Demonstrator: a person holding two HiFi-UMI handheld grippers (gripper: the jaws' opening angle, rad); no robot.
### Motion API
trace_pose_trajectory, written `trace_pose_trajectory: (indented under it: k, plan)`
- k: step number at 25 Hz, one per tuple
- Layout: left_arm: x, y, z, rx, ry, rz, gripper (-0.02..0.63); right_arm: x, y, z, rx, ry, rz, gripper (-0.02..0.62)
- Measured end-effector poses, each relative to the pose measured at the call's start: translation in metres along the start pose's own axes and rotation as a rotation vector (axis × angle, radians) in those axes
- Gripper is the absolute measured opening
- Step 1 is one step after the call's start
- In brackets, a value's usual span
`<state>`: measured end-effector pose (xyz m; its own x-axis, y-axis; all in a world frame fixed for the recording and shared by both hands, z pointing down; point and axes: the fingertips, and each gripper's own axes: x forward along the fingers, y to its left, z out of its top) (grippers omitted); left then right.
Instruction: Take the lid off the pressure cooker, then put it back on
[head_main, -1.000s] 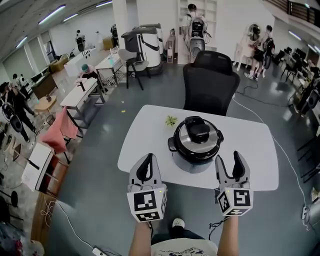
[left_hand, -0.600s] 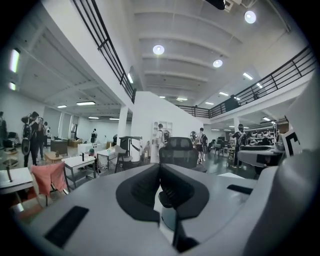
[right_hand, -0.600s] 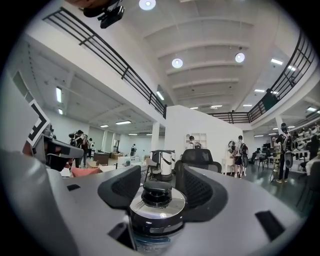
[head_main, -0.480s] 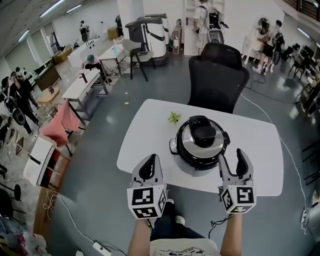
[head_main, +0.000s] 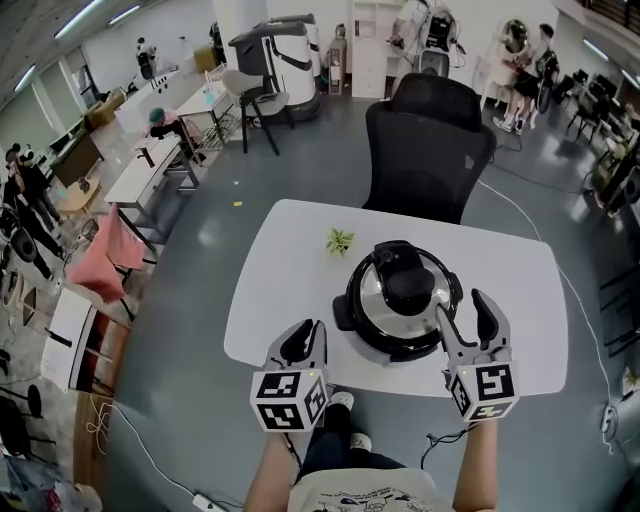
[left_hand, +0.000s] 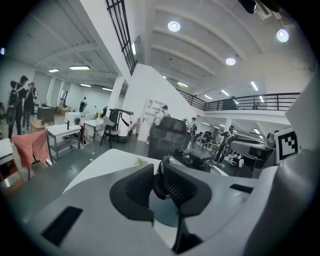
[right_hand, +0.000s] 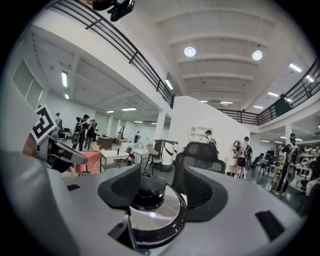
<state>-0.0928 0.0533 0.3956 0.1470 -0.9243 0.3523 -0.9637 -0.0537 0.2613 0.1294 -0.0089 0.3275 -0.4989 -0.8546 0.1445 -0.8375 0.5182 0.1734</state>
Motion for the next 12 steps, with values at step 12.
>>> trace_pose_trajectory:
  k: [12]
  plan:
    - [0.084,0.020,-0.032,-0.376,0.236,-0.275,0.193,0.072,-0.007,-0.004,0.003,0.111,0.162,0.302]
